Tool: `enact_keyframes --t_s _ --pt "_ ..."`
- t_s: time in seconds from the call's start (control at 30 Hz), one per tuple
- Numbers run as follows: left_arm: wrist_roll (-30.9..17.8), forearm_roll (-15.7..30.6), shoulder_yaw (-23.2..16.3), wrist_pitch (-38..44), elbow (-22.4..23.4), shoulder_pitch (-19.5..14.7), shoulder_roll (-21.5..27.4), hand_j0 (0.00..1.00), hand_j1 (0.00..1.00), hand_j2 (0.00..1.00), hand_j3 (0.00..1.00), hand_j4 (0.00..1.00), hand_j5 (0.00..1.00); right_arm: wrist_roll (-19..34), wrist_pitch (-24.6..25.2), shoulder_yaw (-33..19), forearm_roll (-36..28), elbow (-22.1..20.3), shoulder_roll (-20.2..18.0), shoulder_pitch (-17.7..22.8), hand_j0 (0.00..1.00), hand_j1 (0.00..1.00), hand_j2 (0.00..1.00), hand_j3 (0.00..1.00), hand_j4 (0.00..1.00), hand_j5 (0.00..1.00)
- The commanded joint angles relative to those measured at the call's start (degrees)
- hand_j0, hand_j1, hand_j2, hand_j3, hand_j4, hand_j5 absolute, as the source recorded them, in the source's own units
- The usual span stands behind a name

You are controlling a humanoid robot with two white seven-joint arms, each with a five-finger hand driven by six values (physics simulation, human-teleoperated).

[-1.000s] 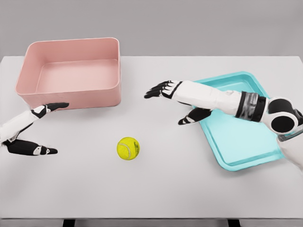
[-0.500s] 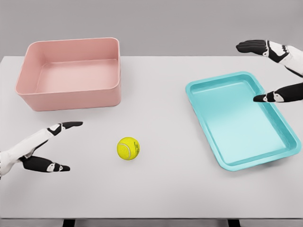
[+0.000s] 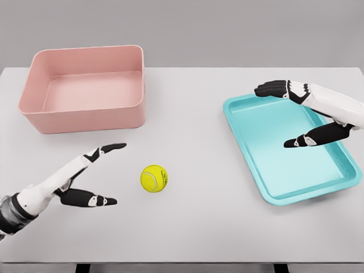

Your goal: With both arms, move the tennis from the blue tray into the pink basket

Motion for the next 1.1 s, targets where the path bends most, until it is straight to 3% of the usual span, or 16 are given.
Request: enact_keyframes --t_s 0.0,0.13,0.3,0.47,0.67,0.8,1.07 --pt "0.0 0.4 -1.3 0.1 0.0 0.0 -2.2 0.99 0.99 0.99 0.99 0.99 0.99 0.0 0.1 0.0 -0.5 0.0 -0.1 0.0 1.0 1.0 1.0 1.0 1.0 1.0" --pt "0.2 0.7 -3.3 0.1 0.0 0.0 -4.4 0.99 0.99 0.99 0.99 0.99 0.99 0.0 0.1 -0.2 -0.5 0.0 -0.3 0.4 1.0 1.0 1.0 1.0 1.0 1.0" --pt "0.2 0.7 -3.3 9.5 0.0 0.0 -5.4 0.99 0.99 0.99 0.99 0.99 0.99 0.0 0.1 -0.2 -0.6 0.0 -0.3 0.4 1.0 1.0 1.0 1.0 1.0 1.0" --pt "0.0 7.0 -4.1 17.1 -0.1 -1.8 -6.3 0.98 0.98 0.98 0.98 0.98 0.98 0.0 0.1 -0.2 -0.6 0.0 -0.2 -0.1 1.0 1.0 1.0 1.0 1.0 1.0" --pt "-0.1 8.7 -5.4 20.6 -0.2 -2.5 -6.3 0.99 0.99 0.99 0.99 0.99 0.99 0.0 0.1 -0.2 -0.6 0.0 -1.0 0.4 1.0 1.0 1.0 1.0 1.0 1.0" --pt "-0.1 8.6 -7.5 23.4 -0.2 -4.0 -6.3 0.99 0.99 0.99 0.99 0.99 0.99 0.0 0.2 -2.3 -0.7 0.0 -5.0 0.6 1.0 1.0 1.0 1.0 1.0 1.0" --pt "0.0 7.2 -9.5 24.3 0.0 -5.4 -6.6 0.99 0.99 0.99 0.99 0.99 0.99 0.0 0.1 -2.4 -1.3 0.0 -4.2 -0.6 1.0 1.0 1.0 1.0 1.0 1.0"
